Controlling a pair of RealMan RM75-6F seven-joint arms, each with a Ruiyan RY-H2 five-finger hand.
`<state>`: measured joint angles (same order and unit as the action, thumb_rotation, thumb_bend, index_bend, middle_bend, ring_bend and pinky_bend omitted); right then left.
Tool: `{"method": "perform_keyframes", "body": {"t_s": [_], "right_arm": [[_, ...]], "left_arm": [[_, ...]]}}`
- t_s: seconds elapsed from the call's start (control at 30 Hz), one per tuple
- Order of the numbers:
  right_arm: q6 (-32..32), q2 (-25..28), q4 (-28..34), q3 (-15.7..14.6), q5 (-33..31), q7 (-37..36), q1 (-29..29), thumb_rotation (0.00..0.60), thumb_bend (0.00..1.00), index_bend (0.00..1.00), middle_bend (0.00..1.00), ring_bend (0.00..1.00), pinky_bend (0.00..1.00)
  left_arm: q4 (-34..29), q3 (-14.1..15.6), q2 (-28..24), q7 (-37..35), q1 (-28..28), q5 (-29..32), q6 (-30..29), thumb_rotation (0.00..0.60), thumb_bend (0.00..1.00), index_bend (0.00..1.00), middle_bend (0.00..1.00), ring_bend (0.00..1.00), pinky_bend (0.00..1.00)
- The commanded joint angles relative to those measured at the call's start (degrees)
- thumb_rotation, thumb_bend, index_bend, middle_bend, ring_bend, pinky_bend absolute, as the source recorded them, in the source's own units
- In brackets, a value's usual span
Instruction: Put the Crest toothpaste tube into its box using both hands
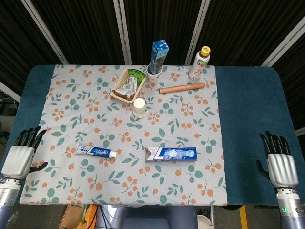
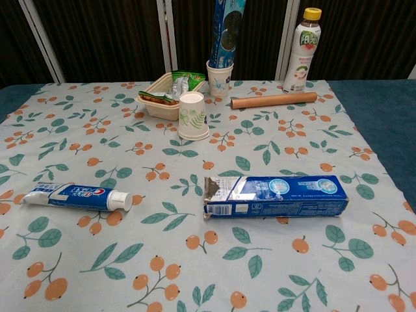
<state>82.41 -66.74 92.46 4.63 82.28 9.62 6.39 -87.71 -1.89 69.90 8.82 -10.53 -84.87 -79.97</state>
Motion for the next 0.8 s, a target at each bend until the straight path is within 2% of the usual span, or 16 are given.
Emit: {"method": "perform_keyframes", "body": {"t_s": [0.03, 0.8], "right_arm": [[0.0, 0.0, 0.0, 0.0, 0.0, 0.0, 0.0, 0.6, 0.39, 0.0, 0.02, 0.0, 0.04], [-0.4, 0.3, 0.9, -0.2, 0.1, -1.0, -0.1, 0.6, 0.39, 0.0, 0.02, 0.0, 0.04]], "left_arm": [[0.0, 0.0, -0.1, -0.1, 0.0, -0.1, 0.0, 0.6, 0.0, 0.0, 0.0, 0.0, 0.04], [-0.1, 0.0, -0.2, -0.3, 0.1, -0.1, -0.1, 0.6, 0.0, 0.0, 0.0, 0.0, 0.04]]}}
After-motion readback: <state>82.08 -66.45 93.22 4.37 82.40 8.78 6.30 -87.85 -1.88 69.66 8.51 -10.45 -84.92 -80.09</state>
